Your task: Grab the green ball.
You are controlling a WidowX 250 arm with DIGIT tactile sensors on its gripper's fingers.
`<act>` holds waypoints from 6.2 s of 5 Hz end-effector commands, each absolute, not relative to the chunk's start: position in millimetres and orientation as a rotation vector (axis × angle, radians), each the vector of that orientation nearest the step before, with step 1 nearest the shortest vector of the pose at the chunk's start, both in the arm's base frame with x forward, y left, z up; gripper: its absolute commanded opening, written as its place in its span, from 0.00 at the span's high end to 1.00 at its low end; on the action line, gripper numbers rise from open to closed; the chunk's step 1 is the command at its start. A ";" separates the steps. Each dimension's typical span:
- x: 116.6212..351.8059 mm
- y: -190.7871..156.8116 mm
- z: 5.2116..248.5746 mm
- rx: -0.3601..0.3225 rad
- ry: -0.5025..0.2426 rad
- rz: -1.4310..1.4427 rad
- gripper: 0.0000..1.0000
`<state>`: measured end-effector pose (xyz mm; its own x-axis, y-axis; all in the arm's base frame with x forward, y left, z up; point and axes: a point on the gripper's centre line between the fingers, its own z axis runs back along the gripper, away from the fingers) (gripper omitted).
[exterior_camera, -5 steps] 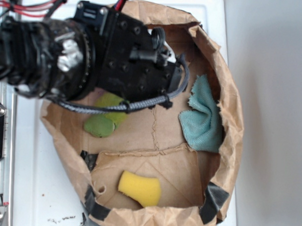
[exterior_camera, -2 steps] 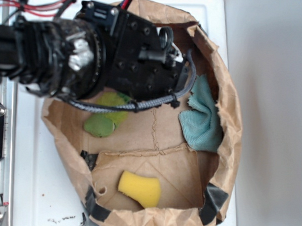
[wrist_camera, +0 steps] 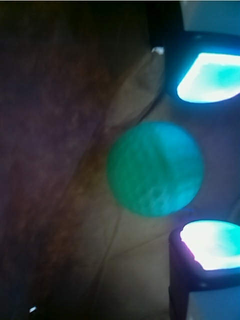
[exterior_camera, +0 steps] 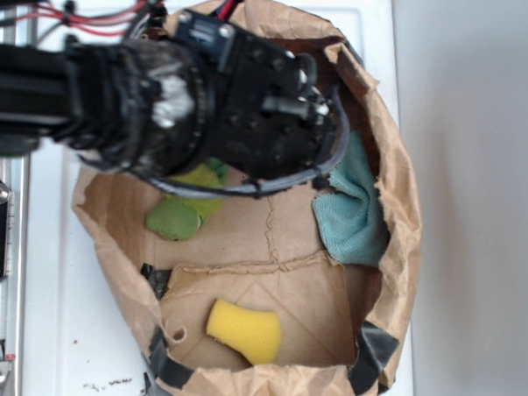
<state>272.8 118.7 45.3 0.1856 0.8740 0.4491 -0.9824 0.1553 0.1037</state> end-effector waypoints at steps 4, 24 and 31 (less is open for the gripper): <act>317.3 129.7 68.3 0.405 -0.376 1.313 1.00; 262.0 131.5 65.9 0.307 -0.361 1.289 0.00; 316.4 117.7 82.6 0.207 -0.261 1.093 1.00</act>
